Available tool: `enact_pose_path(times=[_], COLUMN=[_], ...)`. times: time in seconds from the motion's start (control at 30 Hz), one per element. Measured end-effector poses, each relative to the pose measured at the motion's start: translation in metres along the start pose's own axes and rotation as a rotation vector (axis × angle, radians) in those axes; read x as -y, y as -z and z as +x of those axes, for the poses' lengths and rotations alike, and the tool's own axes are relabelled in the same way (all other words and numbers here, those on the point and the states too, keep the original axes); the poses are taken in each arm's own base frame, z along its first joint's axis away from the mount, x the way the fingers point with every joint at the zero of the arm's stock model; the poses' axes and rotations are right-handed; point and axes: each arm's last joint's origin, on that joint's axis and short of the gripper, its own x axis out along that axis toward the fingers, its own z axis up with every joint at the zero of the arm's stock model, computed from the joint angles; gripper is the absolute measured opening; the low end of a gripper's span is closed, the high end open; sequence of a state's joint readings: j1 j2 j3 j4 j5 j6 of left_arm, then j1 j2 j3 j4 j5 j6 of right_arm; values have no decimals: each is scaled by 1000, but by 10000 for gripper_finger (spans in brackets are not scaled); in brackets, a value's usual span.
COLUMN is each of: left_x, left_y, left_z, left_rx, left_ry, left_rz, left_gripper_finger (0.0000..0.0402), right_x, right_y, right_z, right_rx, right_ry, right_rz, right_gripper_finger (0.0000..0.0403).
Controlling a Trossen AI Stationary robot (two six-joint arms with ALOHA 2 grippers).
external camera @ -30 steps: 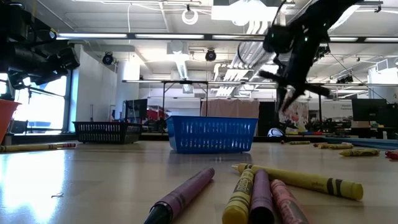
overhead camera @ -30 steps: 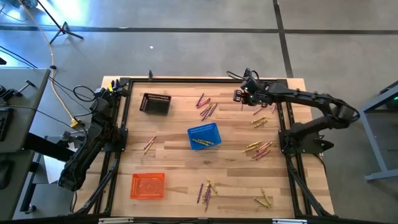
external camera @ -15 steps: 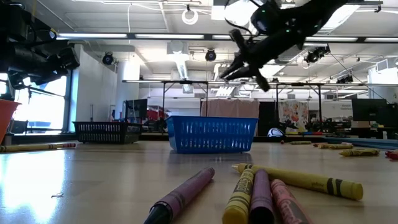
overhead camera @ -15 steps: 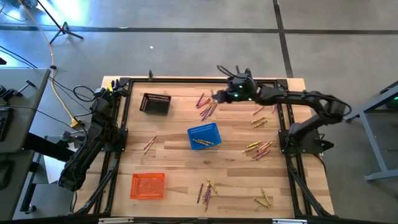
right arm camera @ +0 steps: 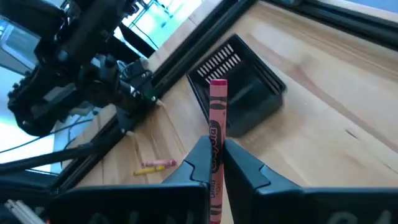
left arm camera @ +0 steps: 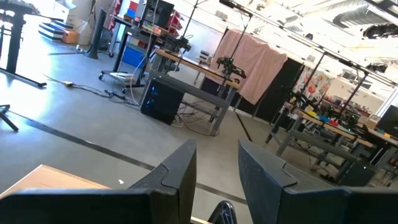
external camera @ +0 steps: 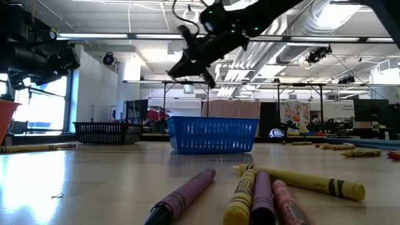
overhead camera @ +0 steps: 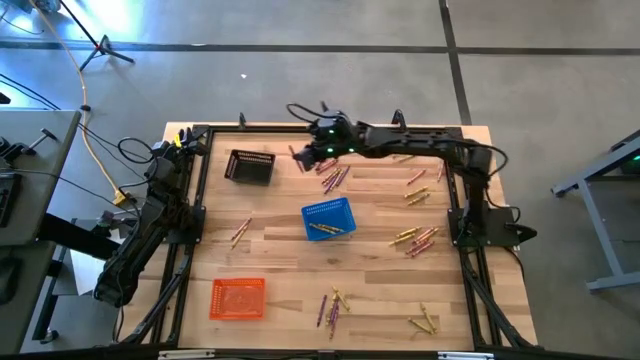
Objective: Sort crayons
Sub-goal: Put the red crayon into the black basket
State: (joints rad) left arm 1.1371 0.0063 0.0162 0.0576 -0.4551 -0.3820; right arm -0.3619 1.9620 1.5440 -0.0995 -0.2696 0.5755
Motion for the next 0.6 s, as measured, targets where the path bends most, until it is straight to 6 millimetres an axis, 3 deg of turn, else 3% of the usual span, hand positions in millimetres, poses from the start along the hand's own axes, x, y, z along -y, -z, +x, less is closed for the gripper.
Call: enact_pose_path(times=[0.23, 0.6], left_x=[0, 0], left_y=[0, 0], left_z=[0, 0], left_rx=[0, 0], left_ry=[0, 0], left_rz=[0, 0], left_gripper_finger=[104, 104], right_x=[-2, -3], right_y=[-16, -24], right_z=[31, 31], right_rx=[30, 88], right_ry=[1, 46], right_rz=[18, 15], right_gripper_finger=[12, 12])
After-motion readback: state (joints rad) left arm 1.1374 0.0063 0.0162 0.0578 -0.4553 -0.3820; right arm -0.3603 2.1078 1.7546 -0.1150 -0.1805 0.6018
